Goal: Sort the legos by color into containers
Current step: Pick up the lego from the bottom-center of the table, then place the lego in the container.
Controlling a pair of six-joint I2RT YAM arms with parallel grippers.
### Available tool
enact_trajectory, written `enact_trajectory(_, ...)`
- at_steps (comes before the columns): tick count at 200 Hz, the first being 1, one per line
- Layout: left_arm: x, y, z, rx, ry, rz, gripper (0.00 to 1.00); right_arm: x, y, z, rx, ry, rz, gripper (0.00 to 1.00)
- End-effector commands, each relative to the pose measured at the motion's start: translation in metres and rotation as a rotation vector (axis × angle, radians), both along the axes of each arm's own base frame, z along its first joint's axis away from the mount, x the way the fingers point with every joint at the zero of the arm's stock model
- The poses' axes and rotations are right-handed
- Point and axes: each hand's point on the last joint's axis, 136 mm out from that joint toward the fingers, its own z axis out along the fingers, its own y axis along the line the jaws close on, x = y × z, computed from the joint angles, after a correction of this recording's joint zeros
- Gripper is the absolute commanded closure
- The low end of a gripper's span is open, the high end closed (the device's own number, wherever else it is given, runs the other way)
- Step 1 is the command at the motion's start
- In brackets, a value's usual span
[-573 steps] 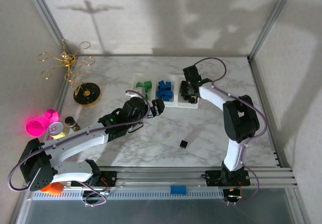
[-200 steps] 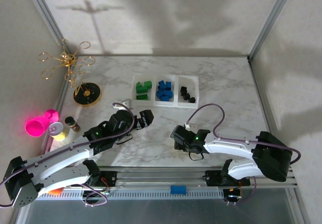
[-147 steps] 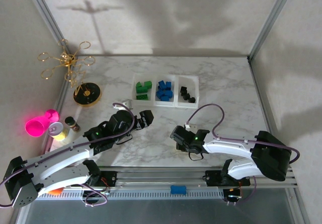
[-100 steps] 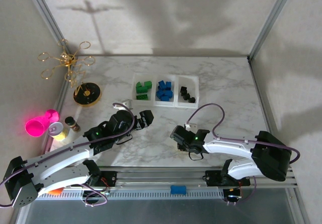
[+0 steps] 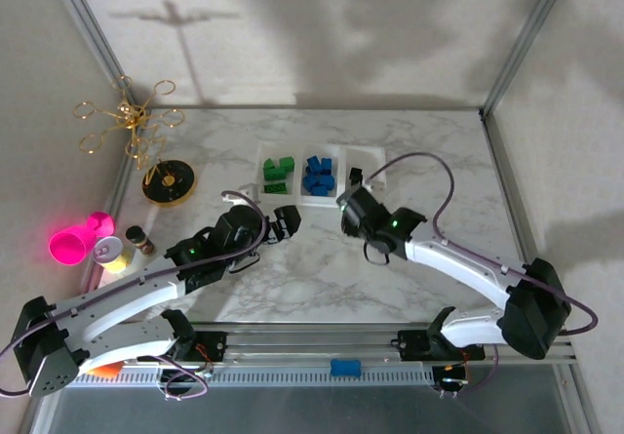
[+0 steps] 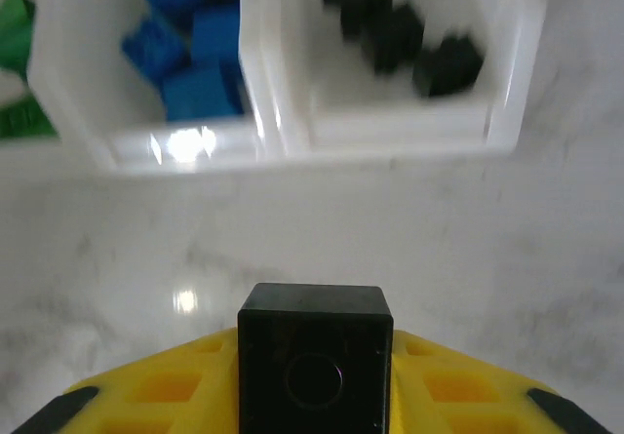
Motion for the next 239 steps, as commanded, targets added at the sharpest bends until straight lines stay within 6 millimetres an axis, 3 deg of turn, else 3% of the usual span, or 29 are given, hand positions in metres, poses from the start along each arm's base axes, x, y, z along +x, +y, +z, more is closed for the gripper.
enact_trajectory(1, 0.017, 0.001, 0.022, 0.016, -0.069, 0.035, 0.0, 0.04, -0.01, 0.008, -0.073, -0.051, 0.026, 0.65)
enact_trajectory(28, 0.027, -0.005, 0.024, 0.028, -0.075, 0.039, 0.0, 0.086, -0.015, 0.01, -0.081, -0.071, 0.004, 0.64)
enact_trajectory(86, 0.04, -0.009, 0.013, 0.051, -0.055, 0.044, 0.0, 0.153, -0.02, -0.026, -0.083, -0.007, -0.001, 0.65)
enact_trajectory(137, 0.041, -0.002, 0.007, 0.066, -0.046, 0.054, 0.0, 0.16, -0.02, -0.064, -0.073, 0.057, 0.008, 0.64)
enact_trajectory(163, 0.042, 0.002, 0.002, 0.067, -0.039, 0.062, 0.0, 0.156, -0.021, -0.07, -0.07, 0.064, 0.004, 0.59)
enact_trajectory(191, 0.042, 0.005, 0.002, 0.073, -0.039, 0.073, 0.0, 0.157, -0.02, -0.052, -0.059, 0.034, 0.014, 0.51)
enact_trajectory(225, 0.046, 0.016, 0.009, 0.104, -0.07, 0.111, 0.0, 0.155, -0.026, 0.003, -0.04, -0.075, 0.009, 0.41)
enact_trajectory(232, 0.047, 0.021, 0.013, 0.119, -0.095, 0.123, 0.0, 0.154, -0.03, 0.016, -0.042, -0.102, 0.004, 0.35)
enact_trajectory(239, 0.047, 0.027, 0.017, 0.134, -0.121, 0.144, 0.0, 0.151, -0.035, 0.028, -0.041, -0.13, 0.001, 0.23)
